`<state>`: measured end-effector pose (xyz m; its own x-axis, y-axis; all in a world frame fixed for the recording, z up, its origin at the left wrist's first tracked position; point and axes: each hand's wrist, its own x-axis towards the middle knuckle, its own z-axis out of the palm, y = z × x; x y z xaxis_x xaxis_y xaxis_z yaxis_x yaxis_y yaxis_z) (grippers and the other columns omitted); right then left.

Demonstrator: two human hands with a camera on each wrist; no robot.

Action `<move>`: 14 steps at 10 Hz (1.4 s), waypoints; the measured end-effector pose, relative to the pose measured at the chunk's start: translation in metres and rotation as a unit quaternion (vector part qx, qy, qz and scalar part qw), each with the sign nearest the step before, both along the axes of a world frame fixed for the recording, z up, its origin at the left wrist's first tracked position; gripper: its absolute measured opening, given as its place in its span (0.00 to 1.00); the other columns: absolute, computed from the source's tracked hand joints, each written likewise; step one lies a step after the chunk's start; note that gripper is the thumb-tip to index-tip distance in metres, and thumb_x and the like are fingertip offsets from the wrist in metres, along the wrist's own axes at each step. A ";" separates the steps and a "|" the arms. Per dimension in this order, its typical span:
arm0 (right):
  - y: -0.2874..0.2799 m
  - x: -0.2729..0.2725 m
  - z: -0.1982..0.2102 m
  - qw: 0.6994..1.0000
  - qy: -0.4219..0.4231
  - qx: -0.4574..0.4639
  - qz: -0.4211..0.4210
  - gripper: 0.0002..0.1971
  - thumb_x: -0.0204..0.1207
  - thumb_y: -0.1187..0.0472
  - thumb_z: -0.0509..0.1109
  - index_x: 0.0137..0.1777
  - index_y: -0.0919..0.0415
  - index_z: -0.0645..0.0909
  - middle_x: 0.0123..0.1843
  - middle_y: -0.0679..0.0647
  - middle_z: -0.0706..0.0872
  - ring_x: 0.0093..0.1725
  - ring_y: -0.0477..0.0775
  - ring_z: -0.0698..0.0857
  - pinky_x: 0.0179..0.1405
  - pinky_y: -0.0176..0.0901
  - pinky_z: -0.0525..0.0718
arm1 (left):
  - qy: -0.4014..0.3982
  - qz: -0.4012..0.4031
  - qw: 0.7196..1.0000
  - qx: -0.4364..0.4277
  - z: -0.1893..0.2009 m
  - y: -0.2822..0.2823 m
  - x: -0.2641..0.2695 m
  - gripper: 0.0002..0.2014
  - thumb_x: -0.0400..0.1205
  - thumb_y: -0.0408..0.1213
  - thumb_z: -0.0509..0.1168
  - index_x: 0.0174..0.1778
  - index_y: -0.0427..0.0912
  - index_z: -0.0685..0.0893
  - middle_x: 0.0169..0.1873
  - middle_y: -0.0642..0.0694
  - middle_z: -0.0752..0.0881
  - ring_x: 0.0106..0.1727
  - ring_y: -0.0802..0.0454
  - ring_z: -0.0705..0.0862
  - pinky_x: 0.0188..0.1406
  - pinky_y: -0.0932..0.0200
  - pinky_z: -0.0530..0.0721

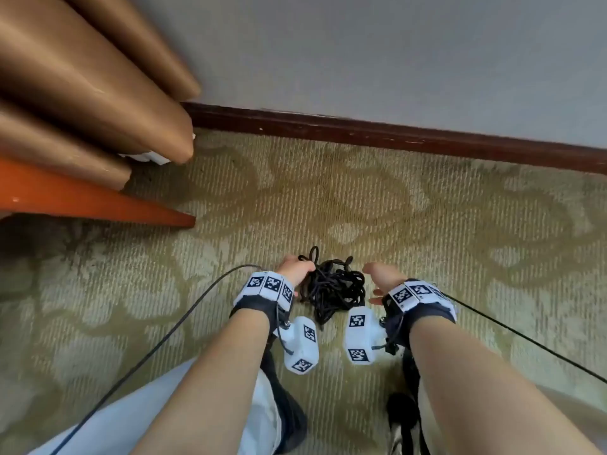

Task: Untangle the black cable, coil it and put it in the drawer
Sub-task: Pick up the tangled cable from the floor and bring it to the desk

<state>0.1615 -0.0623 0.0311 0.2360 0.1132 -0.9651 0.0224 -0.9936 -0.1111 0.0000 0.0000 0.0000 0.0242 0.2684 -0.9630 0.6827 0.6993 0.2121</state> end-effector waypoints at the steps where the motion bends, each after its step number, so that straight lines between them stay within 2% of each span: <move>1: 0.005 -0.003 -0.013 0.999 -0.003 0.018 0.043 0.19 0.85 0.69 0.54 0.75 0.71 0.67 0.73 0.66 0.74 0.71 0.63 0.76 0.67 0.46 0.71 | -0.004 0.024 0.999 -0.031 -0.008 0.000 0.006 0.25 0.85 0.38 0.59 0.78 0.37 0.64 0.74 0.37 0.71 0.72 0.38 0.73 0.60 0.49 0.76; 2: 0.007 -0.007 -0.017 0.991 -0.012 0.020 0.132 0.18 0.84 0.70 0.55 0.73 0.70 0.70 0.71 0.65 0.77 0.70 0.62 0.77 0.66 0.44 0.72 | -0.011 0.028 0.998 -0.059 -0.011 -0.003 0.008 0.22 0.85 0.42 0.58 0.75 0.40 0.70 0.73 0.40 0.74 0.68 0.39 0.75 0.54 0.51 0.76; 3: 0.004 -0.008 -0.019 0.984 0.017 -0.004 0.176 0.12 0.84 0.70 0.56 0.60 0.67 0.79 0.59 0.62 0.82 0.51 0.60 0.82 0.50 0.41 0.76 | -0.008 0.016 0.999 -0.043 -0.013 -0.002 0.011 0.17 0.87 0.40 0.55 0.70 0.37 0.72 0.63 0.40 0.78 0.49 0.45 0.78 0.51 0.51 0.74; 4: -0.003 -0.005 -0.028 0.999 0.026 0.034 -0.025 0.19 0.84 0.70 0.55 0.74 0.69 0.71 0.74 0.65 0.74 0.64 0.55 0.77 0.35 0.28 0.73 | -0.004 0.001 0.998 -0.062 -0.012 0.001 0.012 0.20 0.87 0.40 0.54 0.75 0.38 0.68 0.70 0.42 0.76 0.70 0.41 0.74 0.55 0.49 0.74; 5: -0.011 -0.002 -0.037 0.998 0.043 0.038 0.008 0.21 0.82 0.72 0.59 0.74 0.64 0.73 0.74 0.63 0.75 0.55 0.49 0.73 0.32 0.28 0.79 | -0.014 0.037 0.997 -0.072 -0.009 0.001 0.011 0.20 0.88 0.40 0.54 0.75 0.40 0.69 0.72 0.43 0.75 0.74 0.45 0.70 0.65 0.49 0.72; 6: -0.009 0.001 -0.031 0.998 0.043 0.044 0.001 0.20 0.81 0.73 0.60 0.72 0.64 0.74 0.73 0.63 0.76 0.54 0.53 0.74 0.63 0.45 0.77 | -0.027 0.052 0.996 -0.064 -0.002 0.002 0.013 0.18 0.87 0.40 0.55 0.72 0.40 0.72 0.70 0.43 0.77 0.62 0.49 0.77 0.62 0.49 0.72; 7: -0.003 0.003 -0.022 0.998 0.049 0.037 0.030 0.21 0.82 0.72 0.57 0.74 0.62 0.73 0.69 0.63 0.79 0.54 0.55 0.75 0.65 0.48 0.77 | -0.031 0.057 0.996 -0.054 0.008 0.006 0.013 0.18 0.88 0.38 0.54 0.73 0.38 0.71 0.70 0.43 0.77 0.68 0.47 0.76 0.66 0.49 0.71; 8: 0.003 0.003 -0.009 0.997 -0.028 0.071 0.011 0.20 0.82 0.72 0.56 0.71 0.62 0.77 0.59 0.62 0.83 0.51 0.58 0.78 0.43 0.45 0.79 | -0.048 0.068 0.996 -0.032 0.025 0.013 0.018 0.18 0.88 0.37 0.53 0.73 0.38 0.71 0.70 0.43 0.77 0.62 0.47 0.77 0.64 0.51 0.72; 9: 0.006 0.007 0.006 0.994 -0.038 0.098 -0.001 0.20 0.82 0.70 0.56 0.71 0.57 0.78 0.61 0.61 0.84 0.54 0.60 0.83 0.43 0.43 0.78 | -0.056 0.072 0.996 -0.011 0.044 0.023 0.029 0.18 0.88 0.36 0.51 0.73 0.38 0.70 0.71 0.42 0.77 0.60 0.47 0.76 0.64 0.49 0.70; 10: 0.014 0.017 0.034 0.989 -0.061 0.135 -0.008 0.21 0.82 0.69 0.55 0.70 0.55 0.78 0.53 0.57 0.83 0.42 0.54 0.79 0.27 0.36 0.73 | -0.061 0.046 0.997 0.007 0.076 0.036 0.044 0.19 0.89 0.36 0.50 0.76 0.37 0.67 0.72 0.40 0.75 0.66 0.45 0.76 0.58 0.49 0.68; 11: 0.022 0.025 0.071 0.981 -0.073 0.176 -0.027 0.20 0.81 0.71 0.56 0.67 0.57 0.80 0.54 0.57 0.82 0.49 0.54 0.78 0.36 0.38 0.79 | -0.065 0.093 0.993 0.030 0.109 0.043 0.059 0.20 0.88 0.34 0.52 0.76 0.34 0.68 0.65 0.39 0.77 0.65 0.46 0.77 0.55 0.52 0.71; 12: 0.031 0.026 0.097 0.971 -0.082 0.219 -0.048 0.20 0.79 0.72 0.56 0.64 0.56 0.81 0.59 0.60 0.85 0.54 0.59 0.84 0.52 0.46 0.84 | -0.060 0.162 0.982 0.073 0.132 0.049 0.066 0.21 0.85 0.35 0.55 0.75 0.34 0.69 0.66 0.40 0.78 0.63 0.44 0.78 0.50 0.53 0.72; 13: 0.033 0.023 0.137 0.951 -0.087 0.288 -0.065 0.18 0.76 0.73 0.56 0.56 0.55 0.81 0.56 0.62 0.87 0.54 0.62 0.86 0.55 0.50 0.85 | -0.054 0.192 0.974 0.107 0.149 0.057 0.069 0.23 0.84 0.36 0.55 0.76 0.36 0.67 0.71 0.38 0.75 0.67 0.40 0.77 0.56 0.48 0.74; 14: 0.032 0.029 0.164 0.942 -0.095 0.309 -0.086 0.17 0.78 0.73 0.57 0.58 0.56 0.81 0.51 0.58 0.84 0.53 0.60 0.85 0.45 0.43 0.85 | -0.082 0.169 0.971 0.148 0.179 0.059 0.075 0.23 0.84 0.36 0.55 0.76 0.35 0.67 0.72 0.36 0.74 0.69 0.37 0.76 0.58 0.49 0.75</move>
